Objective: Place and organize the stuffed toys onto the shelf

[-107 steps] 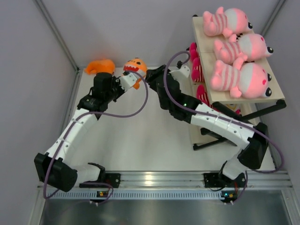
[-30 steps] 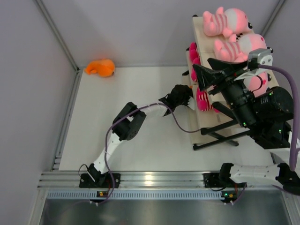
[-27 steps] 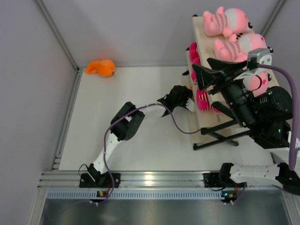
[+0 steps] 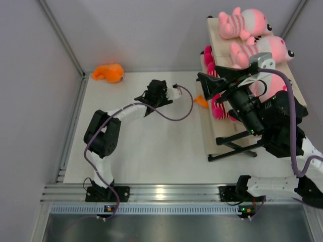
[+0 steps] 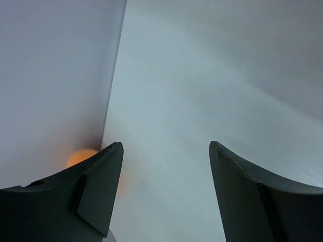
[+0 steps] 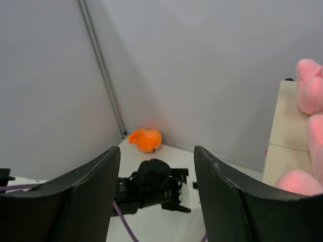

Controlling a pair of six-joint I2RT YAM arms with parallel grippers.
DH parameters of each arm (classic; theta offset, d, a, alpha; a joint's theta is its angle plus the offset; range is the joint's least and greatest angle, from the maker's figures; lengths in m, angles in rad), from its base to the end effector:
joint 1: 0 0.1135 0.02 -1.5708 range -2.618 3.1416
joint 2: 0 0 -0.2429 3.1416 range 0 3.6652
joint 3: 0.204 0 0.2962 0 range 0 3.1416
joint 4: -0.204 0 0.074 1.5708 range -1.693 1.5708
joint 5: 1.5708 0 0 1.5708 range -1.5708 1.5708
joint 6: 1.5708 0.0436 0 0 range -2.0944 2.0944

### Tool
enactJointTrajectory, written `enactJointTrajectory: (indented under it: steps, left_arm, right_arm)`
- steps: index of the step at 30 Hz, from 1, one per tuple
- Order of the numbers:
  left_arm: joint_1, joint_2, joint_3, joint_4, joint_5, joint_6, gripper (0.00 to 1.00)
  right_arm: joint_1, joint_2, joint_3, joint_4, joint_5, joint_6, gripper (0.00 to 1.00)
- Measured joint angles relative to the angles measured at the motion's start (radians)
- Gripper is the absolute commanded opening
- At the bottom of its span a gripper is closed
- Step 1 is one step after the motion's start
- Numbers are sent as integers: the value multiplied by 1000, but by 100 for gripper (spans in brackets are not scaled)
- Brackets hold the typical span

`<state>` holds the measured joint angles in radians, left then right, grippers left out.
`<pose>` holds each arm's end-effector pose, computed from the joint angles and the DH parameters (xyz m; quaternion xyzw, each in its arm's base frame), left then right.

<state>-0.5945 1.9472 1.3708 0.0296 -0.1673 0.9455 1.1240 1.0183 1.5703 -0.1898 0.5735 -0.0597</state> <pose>0.4059 -0.2657 0.1708 0.5754 0.6522 0.1570 0.4680 0.1127 0.1805 0.5627 -0.1109 0.5821 0.2620 0.7617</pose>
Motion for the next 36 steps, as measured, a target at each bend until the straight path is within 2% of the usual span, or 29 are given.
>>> enactJointTrajectory:
  steps: [4, 6, 7, 8, 9, 15, 23, 24, 26, 28, 29, 30, 34, 36]
  left_arm:
    - [139, 9, 47, -53, -56, -112, 78]
    - [214, 54, 137, -77, -98, -169, 82]
    - [246, 85, 190, -79, -119, -194, 86]
    - [277, 121, 253, -81, -139, -217, 96]
    - [303, 157, 313, -79, -159, -236, 99]
    - [415, 414, 640, -64, -251, -312, 98]
    - [441, 645, 782, -14, -306, -263, 97]
    - [443, 664, 800, -9, -311, -254, 94]
    - [443, 684, 824, 5, -316, -244, 69]
    - [446, 687, 836, 21, -318, -235, 50]
    - [449, 687, 842, 29, -317, -232, 18]
    - [452, 687, 845, 38, -317, -233, 1]
    - [470, 679, 823, 64, -306, -216, 0]
    - [477, 639, 743, 76, -289, -218, 0]
  right_arm:
    - [0, -18, -23, 3, 0, -1, 61]
    - [0, -25, -35, 2, 0, -4, 61]
    - [0, -27, -40, 1, 0, -7, 61]
    - [0, -28, -45, 2, 0, -9, 61]
    - [0, -29, -47, 0, 0, -11, 62]
    - [1, -42, -68, -6, 3, -29, 62]
    - [1, -57, -72, -12, 32, -58, 63]
    - [1, -56, -72, -12, 35, -62, 63]
    - [2, -53, -72, -13, 39, -69, 63]
    - [2, -49, -72, -13, 43, -72, 63]
    - [2, -47, -72, -14, 43, -72, 63]
    - [2, -44, -72, -15, 45, -72, 63]
    - [2, -36, -72, -30, 47, -71, 63]
    - [2, -35, -72, -44, 46, -71, 63]
